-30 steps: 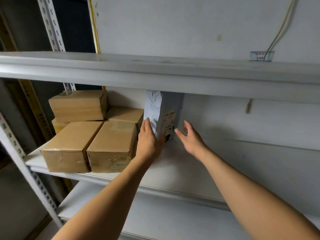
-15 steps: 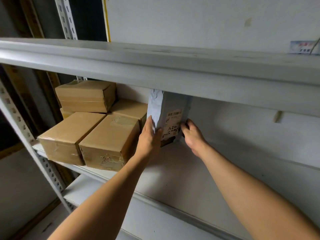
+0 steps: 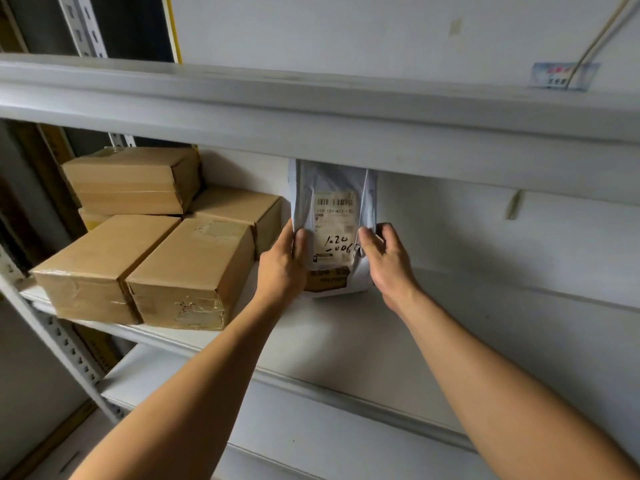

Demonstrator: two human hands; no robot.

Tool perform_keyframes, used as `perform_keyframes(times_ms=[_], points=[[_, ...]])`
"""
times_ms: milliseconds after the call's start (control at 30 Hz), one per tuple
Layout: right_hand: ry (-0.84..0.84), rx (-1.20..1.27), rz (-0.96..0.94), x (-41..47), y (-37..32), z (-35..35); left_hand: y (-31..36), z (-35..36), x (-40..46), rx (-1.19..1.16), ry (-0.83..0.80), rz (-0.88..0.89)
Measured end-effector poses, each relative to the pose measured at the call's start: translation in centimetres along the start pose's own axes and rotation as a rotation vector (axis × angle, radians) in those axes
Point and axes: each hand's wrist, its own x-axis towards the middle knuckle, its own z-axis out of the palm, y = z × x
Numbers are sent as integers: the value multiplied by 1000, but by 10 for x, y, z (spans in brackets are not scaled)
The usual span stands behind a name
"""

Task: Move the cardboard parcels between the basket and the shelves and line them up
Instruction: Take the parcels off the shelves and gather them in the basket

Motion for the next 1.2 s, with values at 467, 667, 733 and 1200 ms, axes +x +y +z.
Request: perform_keyframes(times_ms=[467,667,733,1200], points=[[213,197,80,-144,-33,-48,20,-6,-58,-142,-373,76],[404,130,106,-239,-59,-91,54,22,-114,-286,-605,147],[474,108,106,-270,-67,-108,68,34,-135,-321,-670,166],[1021,75,149,-536,-73,-247,191,132,-377,-387,-1209,200]])
